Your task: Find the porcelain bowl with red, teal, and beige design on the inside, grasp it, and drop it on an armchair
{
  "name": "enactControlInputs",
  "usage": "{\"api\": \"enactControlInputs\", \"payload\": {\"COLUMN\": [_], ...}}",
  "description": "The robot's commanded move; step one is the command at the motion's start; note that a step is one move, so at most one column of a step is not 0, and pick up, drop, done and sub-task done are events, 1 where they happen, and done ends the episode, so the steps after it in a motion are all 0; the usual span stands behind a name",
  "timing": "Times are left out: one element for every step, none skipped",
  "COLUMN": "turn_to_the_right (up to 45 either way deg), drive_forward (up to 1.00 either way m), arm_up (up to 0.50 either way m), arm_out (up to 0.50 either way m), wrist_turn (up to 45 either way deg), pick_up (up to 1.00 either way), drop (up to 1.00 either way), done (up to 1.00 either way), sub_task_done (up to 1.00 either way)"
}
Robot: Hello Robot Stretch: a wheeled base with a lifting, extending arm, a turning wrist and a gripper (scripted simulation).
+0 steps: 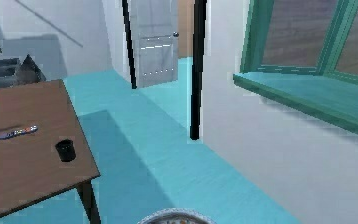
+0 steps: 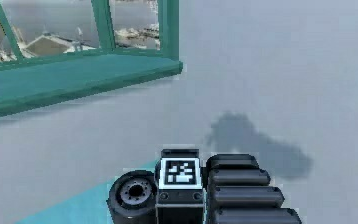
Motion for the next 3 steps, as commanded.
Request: {"api": "enactControlInputs", "payload": {"turn_to_the_right": [45.0,45.0,45.0], "drive_forward": [0.00,0.00,0.00], "arm_up": [0.00,0.00,0.00], "arm_out": [0.00,0.00,0.00], "wrist_turn": [0.0,0.0,0.0], "pick_up": [0.00,0.00,0.00], "drop": [0.00,0.00,0.00], "done": [0.00,0.00,0.00], "sub_task_done": [0.00,0.00,0.00]}}
